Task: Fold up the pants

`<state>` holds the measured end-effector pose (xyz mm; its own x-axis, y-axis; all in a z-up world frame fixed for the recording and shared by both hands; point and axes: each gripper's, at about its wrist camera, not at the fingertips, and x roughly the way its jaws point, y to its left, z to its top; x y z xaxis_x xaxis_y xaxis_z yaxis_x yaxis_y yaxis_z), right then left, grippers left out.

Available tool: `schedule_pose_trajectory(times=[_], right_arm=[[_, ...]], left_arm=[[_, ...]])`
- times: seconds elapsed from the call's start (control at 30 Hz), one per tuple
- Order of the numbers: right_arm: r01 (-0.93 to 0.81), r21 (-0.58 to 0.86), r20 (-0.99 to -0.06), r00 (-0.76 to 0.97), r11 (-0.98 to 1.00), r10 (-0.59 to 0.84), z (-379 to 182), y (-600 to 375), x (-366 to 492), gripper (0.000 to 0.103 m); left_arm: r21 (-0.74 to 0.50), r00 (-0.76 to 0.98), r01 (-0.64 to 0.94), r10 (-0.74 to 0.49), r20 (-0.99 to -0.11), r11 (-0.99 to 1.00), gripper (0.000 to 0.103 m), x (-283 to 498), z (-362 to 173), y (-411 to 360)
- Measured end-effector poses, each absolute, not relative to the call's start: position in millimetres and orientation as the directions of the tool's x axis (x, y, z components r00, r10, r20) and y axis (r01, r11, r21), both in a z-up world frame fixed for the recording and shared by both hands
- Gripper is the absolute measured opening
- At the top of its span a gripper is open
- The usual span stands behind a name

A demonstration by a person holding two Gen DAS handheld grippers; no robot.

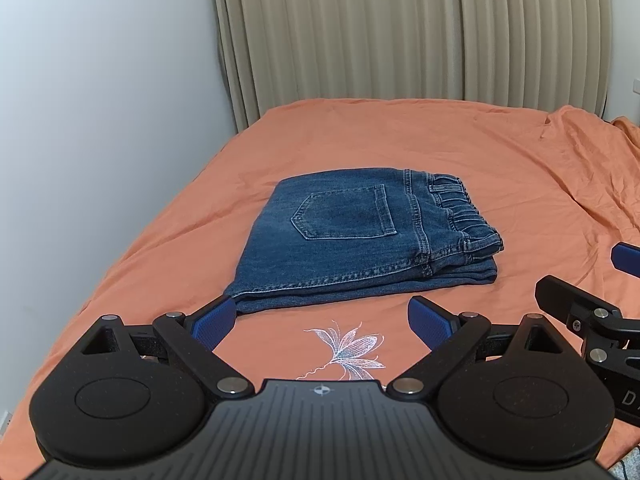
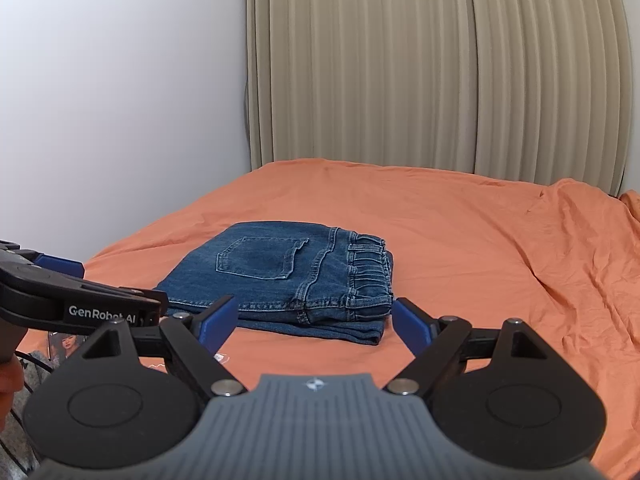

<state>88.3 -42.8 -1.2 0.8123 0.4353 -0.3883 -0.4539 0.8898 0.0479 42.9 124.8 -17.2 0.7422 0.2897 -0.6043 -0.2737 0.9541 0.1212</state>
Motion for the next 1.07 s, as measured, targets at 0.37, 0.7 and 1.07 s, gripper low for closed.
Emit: schedule_pose_trajectory(times=[0.37,0.7,1.07], right_arm=[[-0.46,0.047,-0.377,0.814,0.886,0.443,1.7,-42.3,81.9,0.081],[-0.461,0.047,-0.376,0.814,0.886,0.443,2.2,-41.9,80.9,0.081],[-0.467,0.041,-0.373,0.813,0.883,0.447,6.1,-43.2,75.4,0.081]], left_arm=[[0.119,0.745,-0.284,0.297,-0.597,0.952,0.103,40.2,-13.3,125.3],[0.128,0.748,-0.287,0.306,-0.589,0.949,0.103,38.8,-10.8,123.7],[0.126,0.751,-0.3,0.316,-0.58,0.946,0.103,37.7,-7.9,125.6]])
